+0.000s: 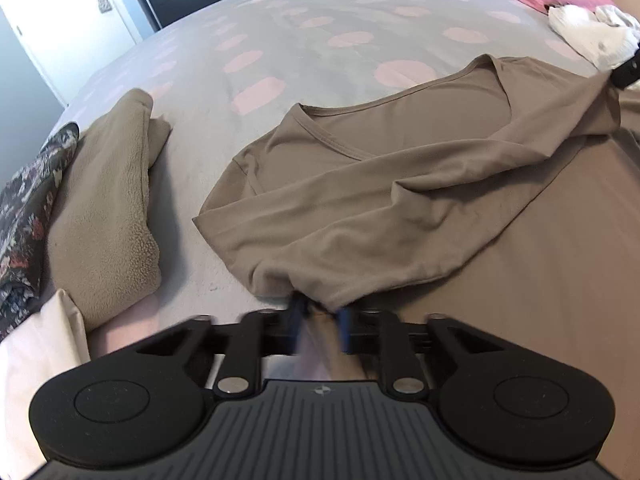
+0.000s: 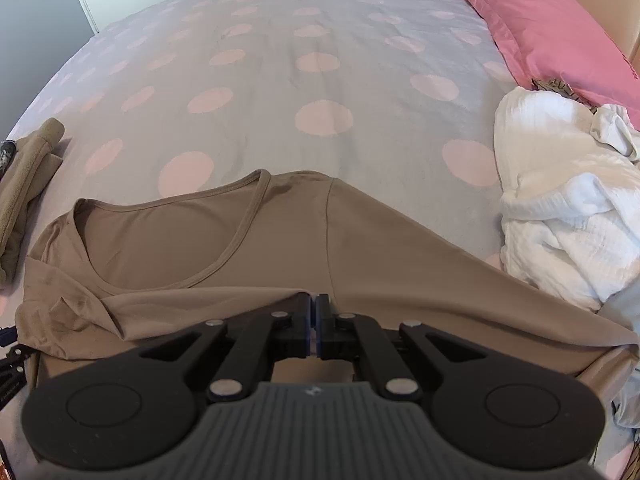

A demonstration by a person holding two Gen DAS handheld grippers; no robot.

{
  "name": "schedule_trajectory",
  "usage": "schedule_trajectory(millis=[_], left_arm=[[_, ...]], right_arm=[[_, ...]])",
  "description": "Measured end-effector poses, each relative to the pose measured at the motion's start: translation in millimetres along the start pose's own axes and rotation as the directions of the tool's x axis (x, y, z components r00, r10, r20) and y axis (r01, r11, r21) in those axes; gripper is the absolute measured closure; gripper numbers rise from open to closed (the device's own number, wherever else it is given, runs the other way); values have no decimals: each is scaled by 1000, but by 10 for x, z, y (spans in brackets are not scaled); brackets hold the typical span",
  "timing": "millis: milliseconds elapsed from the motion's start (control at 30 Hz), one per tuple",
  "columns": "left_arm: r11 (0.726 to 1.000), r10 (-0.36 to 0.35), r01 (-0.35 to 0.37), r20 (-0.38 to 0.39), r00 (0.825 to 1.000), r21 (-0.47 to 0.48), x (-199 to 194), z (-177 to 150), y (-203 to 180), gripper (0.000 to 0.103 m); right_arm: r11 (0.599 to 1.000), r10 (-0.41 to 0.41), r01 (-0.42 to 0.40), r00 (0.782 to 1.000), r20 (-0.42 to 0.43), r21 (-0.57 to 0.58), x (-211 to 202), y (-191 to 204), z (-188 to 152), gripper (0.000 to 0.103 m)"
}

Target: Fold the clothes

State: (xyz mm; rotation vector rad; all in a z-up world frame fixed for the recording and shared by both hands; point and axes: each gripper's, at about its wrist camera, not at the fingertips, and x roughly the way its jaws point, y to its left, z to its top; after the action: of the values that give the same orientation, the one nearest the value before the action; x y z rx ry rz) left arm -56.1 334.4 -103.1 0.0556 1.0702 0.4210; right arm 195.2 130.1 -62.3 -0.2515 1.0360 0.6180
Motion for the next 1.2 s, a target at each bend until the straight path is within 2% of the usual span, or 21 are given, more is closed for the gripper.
schedule_trajectory(millis=[133, 200, 333, 433, 500, 600, 667, 700, 767, 833, 867, 900, 967, 1133, 1200], left_arm=[[998, 46, -46, -10, 999, -42, -135, -53, 152, 100], [997, 40, -41, -15, 999, -71, -192, -88, 261, 100], [997, 45, -47, -36, 998, -56, -158, -154, 289, 100], [999, 28, -30, -57, 998, -33, -91, -168, 267, 100], [999, -9, 6, -81, 997, -39, -95, -151, 315, 98], [996, -72, 66, -103, 992, -65, -153, -114, 428, 90], [989, -121, 111, -105, 987, -97, -243, -77, 544, 80], [985, -143, 131, -98, 985, -116, -289, -57, 604, 78], [972, -167, 158, -41, 985, -175, -391, -3, 735, 68], [956, -180, 177, 6, 984, -236, -396, 83, 869, 65], [951, -168, 165, 12, 986, -261, -351, 127, 924, 65], [946, -155, 152, 13, 988, -286, -296, 170, 974, 65], [939, -127, 116, -13, 992, -325, -122, 252, 1044, 65], [912, -100, 66, -65, 993, -404, 280, 293, 1145, 65], [902, -89, 50, -72, 993, -429, 397, 277, 1176, 69]], right_arm=[[998, 31, -30, 999, -11, 50, -20, -85, 19, 101], [995, 46, -44, 999, -23, 87, -16, -138, 39, 101], [994, -62, 65, 997, -33, 92, 145, -181, 26, 101], [990, -64, 69, 997, -40, 119, 267, -231, 17, 100], [989, -67, 71, 997, -39, 126, 307, -253, 14, 94], [989, -85, 85, 996, -7, 120, 250, -289, 18, 89], [989, -73, 71, 997, 9, 132, 190, -334, 32, 89], [988, -60, 58, 998, 16, 144, 161, -359, 39, 89], [985, -34, 29, 999, 23, 169, 122, -403, 44, 89], [985, -4, -1, 1000, 27, 173, 121, -416, 56, 88], [985, 0, -5, 1000, 30, 170, 129, -412, 63, 86], [986, 2, -7, 999, 33, 165, 139, -407, 71, 80], [987, -2, -4, 999, 34, 161, 164, -403, 84, 75], [985, 27, -30, 999, 17, 170, 280, -461, 87, 71], [984, 36, -37, 999, 7, 177, 338, -487, 83, 67]])
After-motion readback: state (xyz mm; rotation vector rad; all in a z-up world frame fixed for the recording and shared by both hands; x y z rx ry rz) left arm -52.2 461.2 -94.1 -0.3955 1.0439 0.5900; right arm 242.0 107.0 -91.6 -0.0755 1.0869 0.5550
